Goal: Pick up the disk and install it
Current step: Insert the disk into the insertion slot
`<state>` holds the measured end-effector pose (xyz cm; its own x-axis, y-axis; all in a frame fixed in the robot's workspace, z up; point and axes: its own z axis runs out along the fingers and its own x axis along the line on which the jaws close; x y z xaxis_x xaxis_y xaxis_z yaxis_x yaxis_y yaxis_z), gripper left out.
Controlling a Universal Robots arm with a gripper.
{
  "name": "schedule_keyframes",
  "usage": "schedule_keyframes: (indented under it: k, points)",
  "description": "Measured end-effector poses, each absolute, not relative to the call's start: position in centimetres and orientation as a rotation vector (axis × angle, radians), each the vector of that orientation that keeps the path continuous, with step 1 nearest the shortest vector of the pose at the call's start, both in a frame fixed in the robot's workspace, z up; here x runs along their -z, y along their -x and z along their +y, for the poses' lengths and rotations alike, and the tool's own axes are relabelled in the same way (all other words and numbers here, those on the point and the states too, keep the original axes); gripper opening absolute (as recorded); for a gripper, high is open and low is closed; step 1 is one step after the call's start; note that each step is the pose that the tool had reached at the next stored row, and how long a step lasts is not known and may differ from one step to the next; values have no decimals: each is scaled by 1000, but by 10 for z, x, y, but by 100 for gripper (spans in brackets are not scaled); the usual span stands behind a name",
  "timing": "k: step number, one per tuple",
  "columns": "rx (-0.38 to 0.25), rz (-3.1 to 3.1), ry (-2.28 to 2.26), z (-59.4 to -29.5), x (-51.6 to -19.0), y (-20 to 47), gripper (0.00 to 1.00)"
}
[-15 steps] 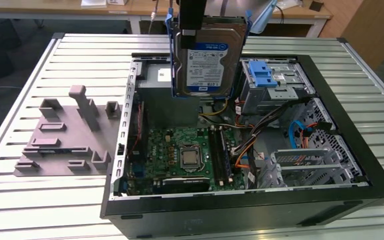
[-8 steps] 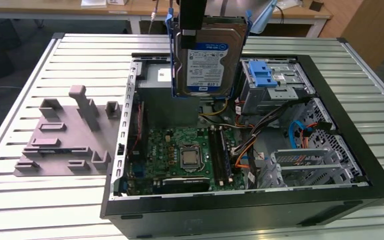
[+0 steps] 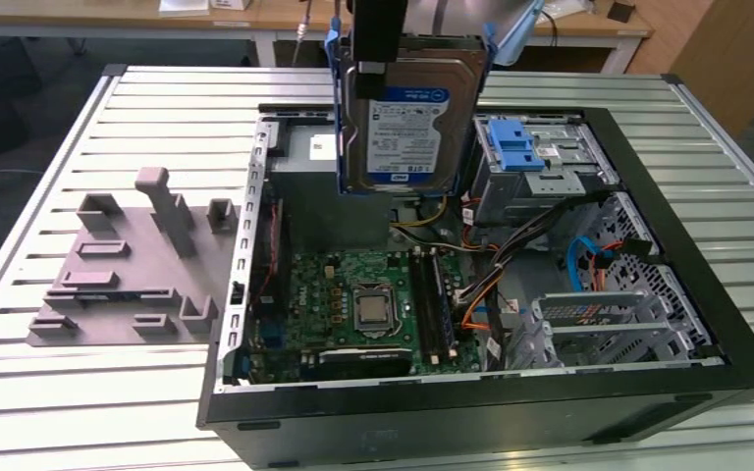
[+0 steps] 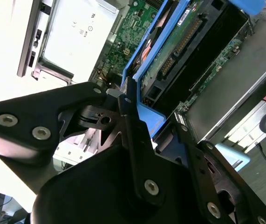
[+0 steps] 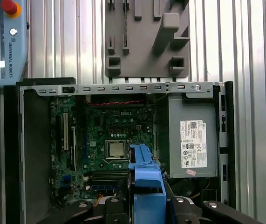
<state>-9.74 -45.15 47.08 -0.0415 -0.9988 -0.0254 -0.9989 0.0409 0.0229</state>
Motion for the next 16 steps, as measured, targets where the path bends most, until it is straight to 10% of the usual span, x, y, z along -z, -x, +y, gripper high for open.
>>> schedule_keyframes:
  k: [16]
  points:
    - [-52, 2265, 2174, -483, -467, 79, 37]
